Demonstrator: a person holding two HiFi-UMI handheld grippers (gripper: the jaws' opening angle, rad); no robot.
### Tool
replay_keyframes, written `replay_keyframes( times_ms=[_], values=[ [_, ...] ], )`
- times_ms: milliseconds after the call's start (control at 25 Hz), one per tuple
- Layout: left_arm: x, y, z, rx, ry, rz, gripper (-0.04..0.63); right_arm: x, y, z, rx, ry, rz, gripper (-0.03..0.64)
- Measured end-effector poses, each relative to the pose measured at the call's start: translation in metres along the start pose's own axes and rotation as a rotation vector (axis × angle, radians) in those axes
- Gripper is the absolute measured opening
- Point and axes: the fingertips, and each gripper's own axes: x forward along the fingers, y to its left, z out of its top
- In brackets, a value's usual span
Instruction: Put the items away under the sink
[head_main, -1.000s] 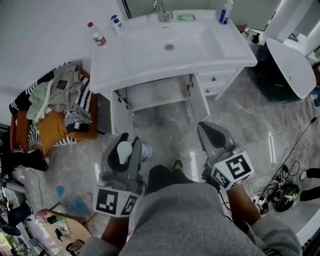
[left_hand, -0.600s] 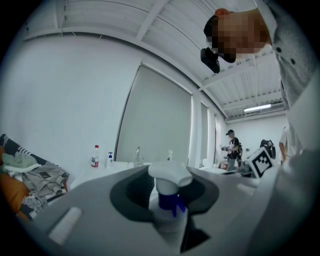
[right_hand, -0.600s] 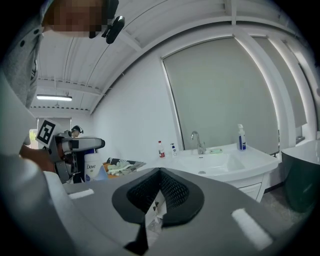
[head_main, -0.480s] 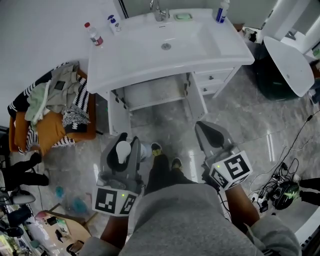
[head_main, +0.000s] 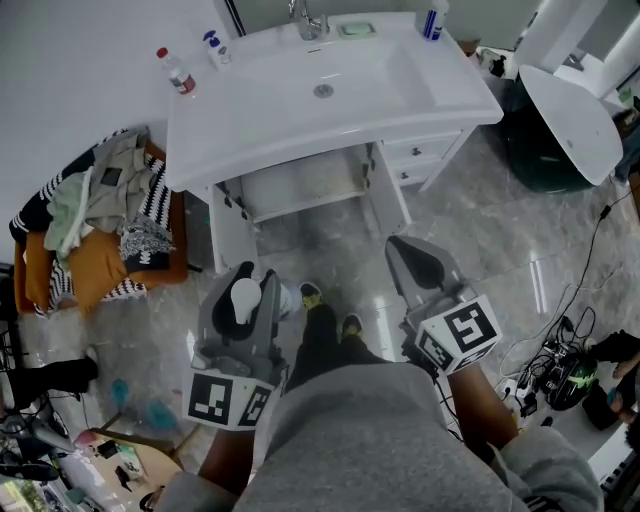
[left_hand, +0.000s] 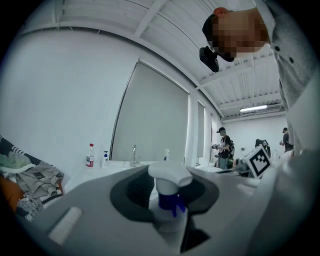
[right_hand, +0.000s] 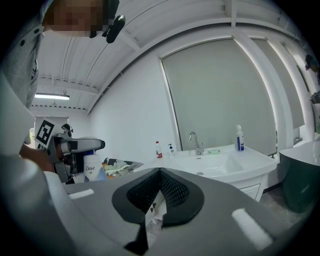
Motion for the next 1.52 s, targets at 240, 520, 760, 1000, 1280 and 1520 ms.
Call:
replay_keyframes(
  times_ms=[240, 520, 760, 1000, 1280, 1520],
  values=[
    [0.009, 0.023, 0.000, -0.011, 0.008, 0.003, 0.121, 0.023, 0.004, 0.002, 0.006, 0.008, 0.002, -0.006],
    [0.029, 0.056, -0.001, -0.026, 0.022, -0.006, 0.121, 0.061, 0.003, 0.008, 0.007, 0.025, -0.004, -0.006],
    [0.049, 0.088, -0.005, -0.045, 0.025, -0.016, 0.121, 0.098, 0.007, 0.015, -0.008, 0.044, -0.008, -0.006],
    [0.069, 0.116, -0.011, -0.065, 0.036, -0.025, 0.121, 0.131, 0.005, 0.020, -0.038, 0.064, -0.011, -0.006],
    [0.088, 0.135, -0.010, -0.064, 0.031, -0.050, 0.121, 0.160, 0.001, 0.025, -0.055, 0.077, -0.020, -0.006],
    [0.096, 0.155, -0.008, -0.063, 0.023, -0.057, 0.121, 0.180, 0.005, 0.030, -0.075, 0.076, -0.024, -0.006]
  ],
)
